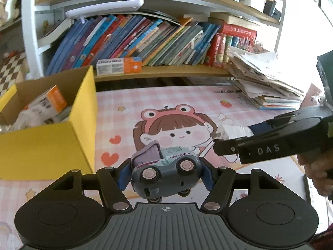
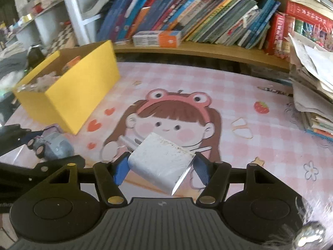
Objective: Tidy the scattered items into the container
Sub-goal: 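Lift and carry the toy car and charger with both tools over the yellow box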
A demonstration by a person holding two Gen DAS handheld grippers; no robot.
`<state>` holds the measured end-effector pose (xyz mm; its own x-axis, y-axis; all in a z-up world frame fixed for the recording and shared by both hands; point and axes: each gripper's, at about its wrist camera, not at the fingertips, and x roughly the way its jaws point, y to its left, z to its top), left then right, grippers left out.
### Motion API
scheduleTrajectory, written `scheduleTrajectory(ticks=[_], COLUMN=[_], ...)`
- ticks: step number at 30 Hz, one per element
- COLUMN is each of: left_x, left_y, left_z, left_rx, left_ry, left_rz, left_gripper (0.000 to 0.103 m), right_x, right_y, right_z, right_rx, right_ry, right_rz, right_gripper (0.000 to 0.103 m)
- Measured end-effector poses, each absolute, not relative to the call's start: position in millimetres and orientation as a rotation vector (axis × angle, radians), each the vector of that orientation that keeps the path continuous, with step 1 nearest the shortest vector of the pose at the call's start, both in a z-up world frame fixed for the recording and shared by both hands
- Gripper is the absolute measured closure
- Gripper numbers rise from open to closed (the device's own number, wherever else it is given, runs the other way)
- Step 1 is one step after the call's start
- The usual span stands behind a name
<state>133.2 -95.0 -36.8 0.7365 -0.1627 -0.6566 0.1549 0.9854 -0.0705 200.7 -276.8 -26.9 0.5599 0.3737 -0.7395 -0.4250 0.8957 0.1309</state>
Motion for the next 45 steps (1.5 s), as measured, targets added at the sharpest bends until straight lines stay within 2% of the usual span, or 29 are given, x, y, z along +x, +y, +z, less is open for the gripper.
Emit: scheduleTrajectory(ticks=[18,45], left_x=[97.6,56.8], left_y=[-52.6,90.0], left_z=[-37.3,-33.1], left_rx=[-0.040,-0.020], left_ry=[0.732,0.734], left_rz=[-0.246,-0.319], left_gripper=[0.037,0.037], right_x=[148.3,90.0], right_y=[-237.6,-92.4], right_z=[-31.1,-28.9], right_rx=[-0.094,-0.089], right_ry=[0.890,0.890], right_rz=[0.415,0.345], right_gripper=[0.040,0.040])
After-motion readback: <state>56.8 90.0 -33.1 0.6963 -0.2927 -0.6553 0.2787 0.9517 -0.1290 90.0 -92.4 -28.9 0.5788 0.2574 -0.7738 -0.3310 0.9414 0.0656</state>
